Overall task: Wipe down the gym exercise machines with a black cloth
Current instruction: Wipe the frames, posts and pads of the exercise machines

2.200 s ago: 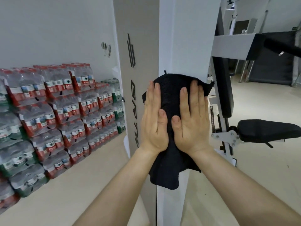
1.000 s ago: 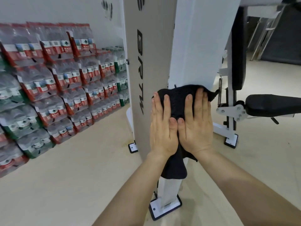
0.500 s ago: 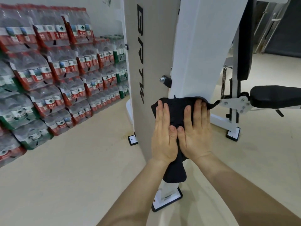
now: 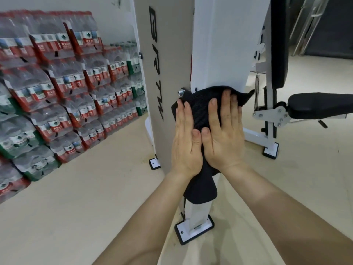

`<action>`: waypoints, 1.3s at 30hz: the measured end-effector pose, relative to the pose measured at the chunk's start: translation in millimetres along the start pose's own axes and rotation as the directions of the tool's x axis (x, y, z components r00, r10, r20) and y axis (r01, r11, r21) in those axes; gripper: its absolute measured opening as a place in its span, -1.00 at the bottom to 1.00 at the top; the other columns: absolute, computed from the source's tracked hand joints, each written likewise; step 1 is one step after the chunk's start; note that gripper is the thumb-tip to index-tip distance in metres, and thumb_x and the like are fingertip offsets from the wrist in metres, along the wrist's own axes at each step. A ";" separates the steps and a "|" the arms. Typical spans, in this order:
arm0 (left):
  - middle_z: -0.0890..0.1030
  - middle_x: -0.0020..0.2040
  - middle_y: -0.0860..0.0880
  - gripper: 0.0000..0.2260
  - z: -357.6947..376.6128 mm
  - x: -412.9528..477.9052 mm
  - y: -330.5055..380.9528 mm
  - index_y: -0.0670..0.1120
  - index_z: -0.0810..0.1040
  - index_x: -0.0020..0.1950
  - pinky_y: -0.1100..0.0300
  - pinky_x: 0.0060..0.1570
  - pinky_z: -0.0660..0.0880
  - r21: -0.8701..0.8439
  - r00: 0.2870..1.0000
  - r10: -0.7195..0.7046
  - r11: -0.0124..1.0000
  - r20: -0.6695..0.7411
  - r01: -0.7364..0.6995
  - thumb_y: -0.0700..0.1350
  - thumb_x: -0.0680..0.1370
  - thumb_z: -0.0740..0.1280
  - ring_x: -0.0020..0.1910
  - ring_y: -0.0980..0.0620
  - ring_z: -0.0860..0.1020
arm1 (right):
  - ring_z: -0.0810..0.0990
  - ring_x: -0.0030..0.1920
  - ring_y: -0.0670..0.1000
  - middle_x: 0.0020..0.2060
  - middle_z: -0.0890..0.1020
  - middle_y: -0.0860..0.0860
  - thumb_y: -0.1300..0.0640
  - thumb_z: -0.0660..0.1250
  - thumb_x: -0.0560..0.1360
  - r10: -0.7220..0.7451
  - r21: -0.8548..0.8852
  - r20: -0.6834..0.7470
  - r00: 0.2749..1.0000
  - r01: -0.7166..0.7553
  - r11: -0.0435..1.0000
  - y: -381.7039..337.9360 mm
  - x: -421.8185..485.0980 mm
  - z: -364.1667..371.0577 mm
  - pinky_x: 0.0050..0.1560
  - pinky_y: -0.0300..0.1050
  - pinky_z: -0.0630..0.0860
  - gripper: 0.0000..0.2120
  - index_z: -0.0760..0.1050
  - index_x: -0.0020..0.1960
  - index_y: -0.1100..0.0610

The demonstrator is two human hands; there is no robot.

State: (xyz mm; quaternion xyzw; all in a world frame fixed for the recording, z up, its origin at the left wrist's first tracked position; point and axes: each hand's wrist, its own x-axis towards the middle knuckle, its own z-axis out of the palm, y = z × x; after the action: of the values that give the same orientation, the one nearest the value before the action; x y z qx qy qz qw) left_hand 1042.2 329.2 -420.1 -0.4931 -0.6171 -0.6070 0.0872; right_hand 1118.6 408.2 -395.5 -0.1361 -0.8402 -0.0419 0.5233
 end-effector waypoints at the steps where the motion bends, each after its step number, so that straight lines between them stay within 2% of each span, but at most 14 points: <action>1: -0.08 0.65 -0.09 -0.43 2.7 -3.2 -4.3 -0.03 -0.16 0.61 -0.10 0.58 0.01 -0.016 1.000 0.005 1.000 -0.011 -0.005 0.21 0.68 -0.17 0.63 -0.04 -0.08 | -0.08 0.59 0.15 0.54 0.02 0.21 -0.14 -0.14 0.67 0.011 0.004 -0.012 1.000 -0.011 1.000 0.1 -6.7 5.9 0.56 0.18 -0.06 -0.42 -0.32 0.59 -0.08; 4: -0.08 0.64 -0.15 -0.46 10.2 -13.2 -23.1 0.01 -0.15 0.62 -0.06 0.58 -0.02 -0.054 0.999 0.027 0.998 -0.030 -0.028 0.20 0.68 -0.17 0.63 -0.08 -0.08 | 0.04 0.55 0.27 0.51 0.06 0.25 -0.12 -0.14 0.67 0.005 -0.022 -0.057 0.998 -0.007 1.000 2.3 -28.1 26.7 0.55 0.22 -0.02 -0.42 -0.31 0.59 -0.05; 7: -0.10 0.63 -0.17 -0.43 17.3 -32.3 -46.6 -0.04 -0.12 0.62 -0.02 0.57 -0.02 -0.060 0.998 0.053 0.997 -0.023 -0.054 0.20 0.68 -0.18 0.63 -0.12 -0.08 | 0.00 0.58 0.20 0.50 0.09 0.26 -0.11 -0.15 0.67 -0.001 -0.019 -0.098 0.995 -0.001 1.000 8.6 -56.9 44.8 0.53 0.25 0.02 -0.43 -0.26 0.61 -0.03; 11: -0.09 0.62 -0.20 -0.42 27.0 -55.5 -70.2 -0.12 -0.09 0.61 -0.06 0.57 -0.01 -0.049 0.996 0.083 0.995 -0.029 -0.084 0.18 0.69 -0.17 0.62 -0.15 -0.07 | -0.15 0.60 0.07 0.61 -0.19 0.01 -0.12 -0.18 0.66 -0.011 -0.031 -0.119 0.993 0.008 0.999 13.5 -92.3 64.8 0.54 0.22 -0.02 -0.43 -0.26 0.61 -0.03; 14: -0.10 0.61 -0.16 -0.41 34.0 -72.3 -86.8 -0.16 -0.08 0.60 -0.22 0.55 0.01 -0.051 0.997 0.071 0.996 -0.033 -0.072 0.18 0.68 -0.17 0.62 -0.15 -0.06 | -0.17 0.60 0.07 0.59 -0.25 -0.03 -0.11 -0.17 0.66 -0.014 -0.048 -0.101 0.995 0.009 0.999 15.8 -116.7 77.1 0.55 0.21 -0.04 -0.43 -0.27 0.60 -0.03; 17: -0.11 0.61 -0.16 -0.42 40.9 -96.2 -106.6 -0.10 -0.09 0.62 -0.29 0.52 0.04 -0.037 0.998 0.056 0.998 -0.022 -0.057 0.18 0.68 -0.19 0.62 -0.18 -0.06 | -0.15 0.60 0.09 0.60 -0.23 -0.02 -0.10 -0.16 0.66 0.009 -0.050 -0.102 0.995 -0.014 0.999 17.0 -148.3 90.6 0.55 0.21 -0.03 -0.43 -0.26 0.61 -0.01; 20: -0.12 0.62 -0.14 -0.47 47.7 -121.0 -129.2 0.07 -0.17 0.63 -0.34 0.49 0.09 0.002 0.997 0.082 0.997 -0.011 -0.082 0.18 0.68 -0.20 0.62 -0.22 -0.05 | -0.12 0.60 0.12 0.60 -0.20 0.03 -0.09 -0.15 0.67 0.009 -0.065 -0.102 0.995 -0.016 0.998 19.3 -180.5 106.5 0.54 0.22 -0.01 -0.42 -0.23 0.62 0.03; 25: -0.16 0.62 -0.07 -0.48 54.6 -151.0 -158.9 0.11 -0.22 0.62 -0.35 0.46 0.16 0.037 0.996 0.086 0.996 0.013 -0.086 0.19 0.67 -0.21 0.61 -0.22 -0.05 | -0.14 0.60 0.12 0.60 -0.23 0.03 -0.08 -0.15 0.67 0.010 -0.072 -0.058 0.998 -0.014 0.997 24.8 -223.8 125.2 0.55 0.23 -0.04 -0.42 -0.26 0.61 0.02; 29: -0.13 0.64 -0.05 -0.48 46.2 -165.8 -148.0 0.18 -0.22 0.60 -0.16 0.52 0.19 0.140 0.995 -0.079 0.988 0.068 0.069 0.24 0.66 -0.21 0.63 -0.08 -0.03 | 0.03 0.53 0.24 0.60 -0.16 0.09 -0.08 -0.10 0.67 0.019 -0.058 0.037 0.999 -0.017 0.998 22.7 -232.8 117.2 0.54 0.24 0.01 -0.40 -0.28 0.61 0.02; 32: 0.02 0.65 0.02 -0.52 42.1 -177.9 -124.8 0.10 0.02 0.62 -0.02 0.52 0.22 0.210 0.975 -0.220 0.953 -0.015 0.219 0.13 0.70 -0.04 0.61 0.06 0.05 | 0.09 0.50 0.27 0.53 0.00 0.19 -0.05 -0.01 0.67 0.012 -0.051 0.122 0.992 -0.005 0.999 22.9 -232.3 98.1 0.52 0.27 0.11 -0.38 -0.22 0.62 0.04; 34: 0.24 0.59 0.06 -0.60 45.3 -183.3 -105.0 0.03 0.31 0.56 0.01 0.48 0.30 0.147 0.923 -0.335 0.920 -0.188 0.364 -0.01 0.70 0.14 0.56 0.14 0.21 | 0.10 0.51 0.26 0.53 0.06 0.21 -0.01 0.06 0.66 0.012 -0.039 0.173 0.985 -0.006 0.999 22.6 -230.2 84.6 0.50 0.28 0.18 -0.37 -0.14 0.62 0.05; 36: 0.44 0.48 0.09 -0.64 54.3 -183.2 -84.0 0.00 0.43 0.49 0.04 0.39 0.41 -0.029 0.828 -0.478 0.870 -0.294 0.492 -0.08 0.68 0.22 0.44 0.22 0.38 | 0.13 0.51 0.26 0.54 0.09 0.21 0.02 0.11 0.64 0.003 -0.025 0.218 0.976 0.002 1.000 21.8 -226.8 72.7 0.48 0.28 0.23 -0.37 -0.08 0.62 0.06; 37: 0.49 0.44 0.09 -0.62 59.0 -181.6 -72.8 -0.01 0.41 0.51 0.05 0.36 0.45 -0.111 0.807 -0.520 0.852 -0.280 0.511 -0.07 0.67 0.22 0.40 0.22 0.44 | 0.16 0.51 0.27 0.55 0.10 0.21 0.03 0.13 0.64 -0.010 -0.017 0.231 0.973 0.014 1.000 22.3 -224.8 67.8 0.47 0.26 0.25 -0.37 -0.06 0.62 0.07; 39: 0.50 0.43 0.05 -0.50 67.2 -174.9 -56.3 -0.03 0.24 0.59 0.04 0.34 0.46 -0.201 0.827 -0.523 0.849 -0.205 0.488 0.00 0.65 0.21 0.38 0.15 0.47 | 0.19 0.52 0.26 0.57 0.10 0.18 0.06 0.19 0.63 -0.039 -0.001 0.247 0.968 0.041 0.999 26.2 -222.2 58.7 0.47 0.23 0.28 -0.37 0.00 0.62 0.10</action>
State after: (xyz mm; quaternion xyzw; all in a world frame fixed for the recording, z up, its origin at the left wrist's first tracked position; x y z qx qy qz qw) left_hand 1122.2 309.9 -597.6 -0.2352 -0.6653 -0.7077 -0.0338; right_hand 1167.1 404.7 -621.7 -0.1250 -0.9011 -0.0378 0.4134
